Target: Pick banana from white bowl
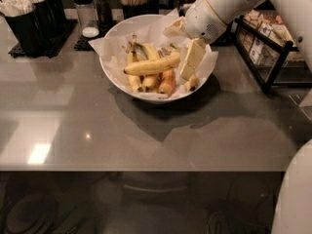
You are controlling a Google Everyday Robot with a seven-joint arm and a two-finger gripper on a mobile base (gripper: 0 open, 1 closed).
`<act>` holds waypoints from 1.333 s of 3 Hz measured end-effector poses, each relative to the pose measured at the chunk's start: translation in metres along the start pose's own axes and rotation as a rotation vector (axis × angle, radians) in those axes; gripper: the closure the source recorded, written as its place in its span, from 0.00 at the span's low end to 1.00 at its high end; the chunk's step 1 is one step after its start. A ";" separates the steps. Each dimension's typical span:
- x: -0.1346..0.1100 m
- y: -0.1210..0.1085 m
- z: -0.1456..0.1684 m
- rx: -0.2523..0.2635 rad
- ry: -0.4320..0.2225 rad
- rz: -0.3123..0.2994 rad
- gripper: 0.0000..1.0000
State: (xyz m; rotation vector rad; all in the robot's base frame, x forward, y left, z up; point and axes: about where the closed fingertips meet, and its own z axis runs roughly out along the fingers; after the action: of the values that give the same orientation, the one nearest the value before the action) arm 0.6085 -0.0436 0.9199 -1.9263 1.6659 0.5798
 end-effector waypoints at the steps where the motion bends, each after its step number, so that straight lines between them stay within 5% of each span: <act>1: 0.000 -0.013 0.016 -0.012 -0.023 -0.008 0.00; 2: -0.001 -0.023 0.035 -0.038 -0.035 -0.037 0.00; 4: -0.001 -0.023 0.036 -0.038 -0.036 -0.038 0.41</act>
Offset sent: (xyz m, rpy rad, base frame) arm 0.0304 0.0354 -0.0346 0.0293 0.0183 0.1130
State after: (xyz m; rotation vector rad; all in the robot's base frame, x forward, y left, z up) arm 0.6318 -0.0174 0.8959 -1.9583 1.6038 0.6326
